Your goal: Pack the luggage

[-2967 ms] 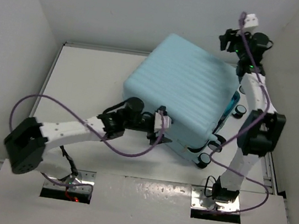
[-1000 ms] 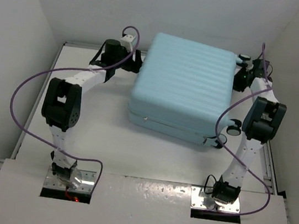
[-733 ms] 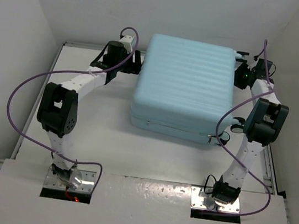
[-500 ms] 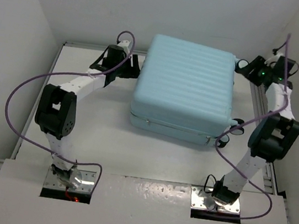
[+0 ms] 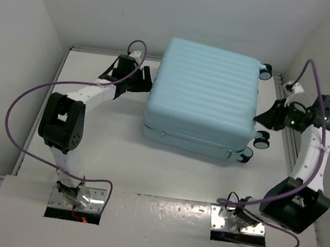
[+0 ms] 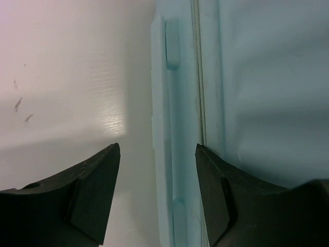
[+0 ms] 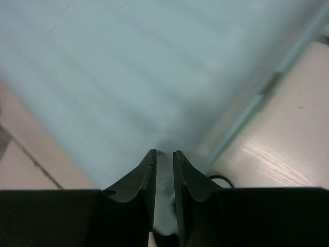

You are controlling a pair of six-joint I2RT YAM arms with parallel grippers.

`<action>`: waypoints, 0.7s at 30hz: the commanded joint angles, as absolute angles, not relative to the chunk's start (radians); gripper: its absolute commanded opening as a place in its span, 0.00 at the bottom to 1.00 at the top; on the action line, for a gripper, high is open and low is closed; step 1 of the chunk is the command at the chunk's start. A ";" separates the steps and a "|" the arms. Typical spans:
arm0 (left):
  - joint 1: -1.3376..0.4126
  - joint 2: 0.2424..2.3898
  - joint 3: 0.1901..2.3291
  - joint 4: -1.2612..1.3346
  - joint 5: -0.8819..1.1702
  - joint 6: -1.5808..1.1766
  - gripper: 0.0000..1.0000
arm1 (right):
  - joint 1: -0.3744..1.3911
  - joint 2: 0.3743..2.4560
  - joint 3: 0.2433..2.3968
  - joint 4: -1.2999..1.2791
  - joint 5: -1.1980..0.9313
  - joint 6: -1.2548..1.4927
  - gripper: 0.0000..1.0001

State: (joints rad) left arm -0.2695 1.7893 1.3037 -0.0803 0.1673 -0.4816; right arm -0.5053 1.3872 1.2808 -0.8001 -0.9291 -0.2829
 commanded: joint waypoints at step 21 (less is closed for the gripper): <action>-0.330 2.089 1.508 -0.201 0.201 -0.425 0.21 | -0.273 0.999 0.723 -1.063 -0.878 -1.412 0.18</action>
State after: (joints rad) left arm -0.3050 2.0274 1.4872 -0.1970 0.1967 -0.4271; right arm -0.2829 1.0309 0.7609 -1.1522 -0.8665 -1.2873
